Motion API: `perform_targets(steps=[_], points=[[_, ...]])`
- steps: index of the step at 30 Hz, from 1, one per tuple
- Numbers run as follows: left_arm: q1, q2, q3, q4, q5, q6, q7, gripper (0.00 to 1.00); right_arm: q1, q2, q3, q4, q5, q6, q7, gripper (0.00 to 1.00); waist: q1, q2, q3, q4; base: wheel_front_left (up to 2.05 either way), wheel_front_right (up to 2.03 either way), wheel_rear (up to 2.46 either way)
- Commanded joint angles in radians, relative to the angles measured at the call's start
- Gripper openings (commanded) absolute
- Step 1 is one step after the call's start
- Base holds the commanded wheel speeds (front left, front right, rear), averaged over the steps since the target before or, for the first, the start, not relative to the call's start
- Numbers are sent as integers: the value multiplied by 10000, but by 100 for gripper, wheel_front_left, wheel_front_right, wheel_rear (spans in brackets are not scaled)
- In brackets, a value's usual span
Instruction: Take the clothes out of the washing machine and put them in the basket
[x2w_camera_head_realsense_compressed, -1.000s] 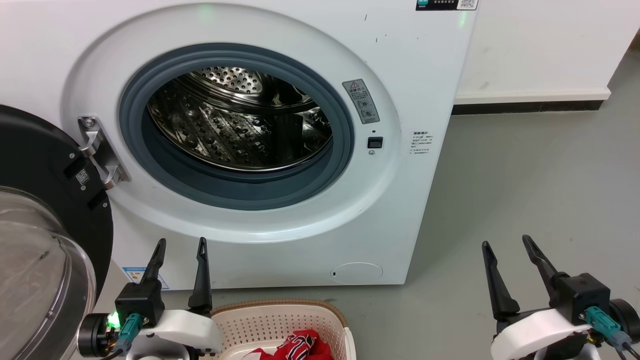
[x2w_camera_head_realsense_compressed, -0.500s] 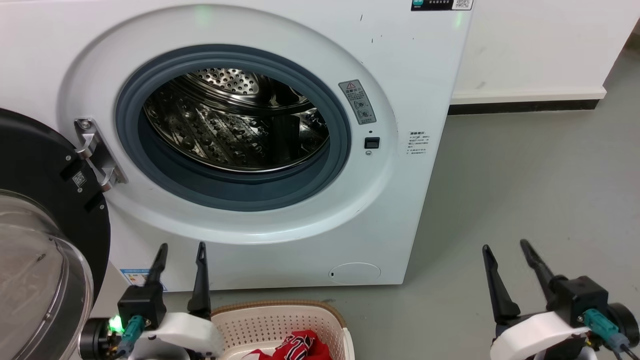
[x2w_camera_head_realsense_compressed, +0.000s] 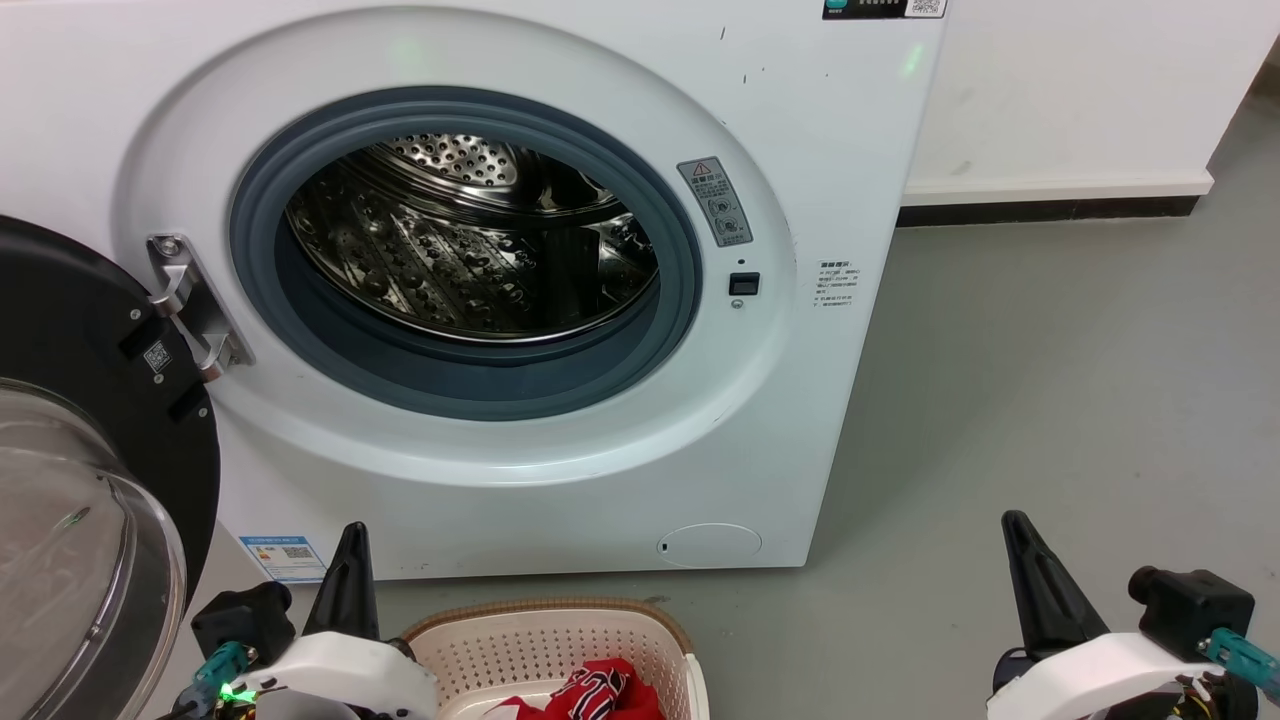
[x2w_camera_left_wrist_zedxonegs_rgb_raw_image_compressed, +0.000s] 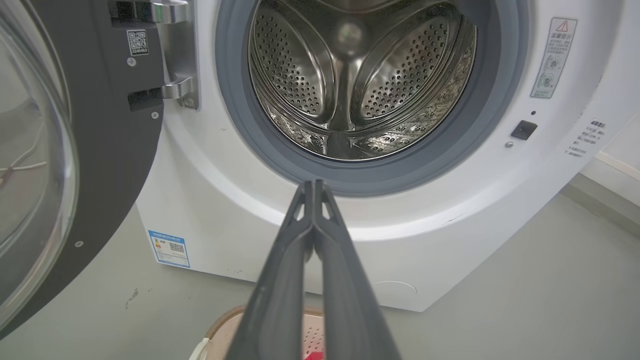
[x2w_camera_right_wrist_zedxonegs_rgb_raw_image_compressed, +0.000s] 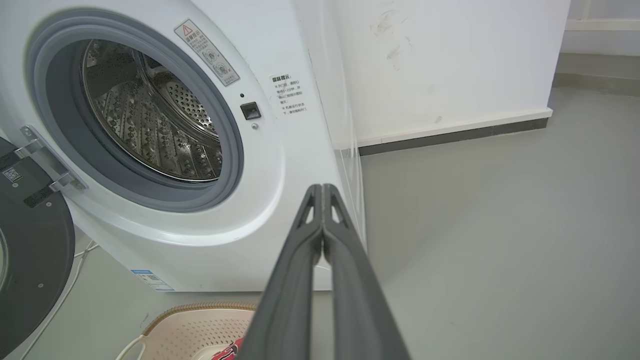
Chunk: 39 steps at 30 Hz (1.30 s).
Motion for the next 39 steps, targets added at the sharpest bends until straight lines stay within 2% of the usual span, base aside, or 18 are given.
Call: perform_targets(steps=[1,18,39], points=[[-266,35,74,-190,-376,-35,63,0,-338,-81,-22,-83,425,-1,26,0,0,-1,2,6,0,0,0],[-359,-73,314,-283,-3230,-313,722,0,-671,-192,-120,308,3564,-2,297,0,0,-1,41,79,0,0,0],[-489,-189,602,-324,-6084,-598,1440,0,-983,-247,-285,699,6663,-3,625,0,0,-1,89,170,0,0,0]])
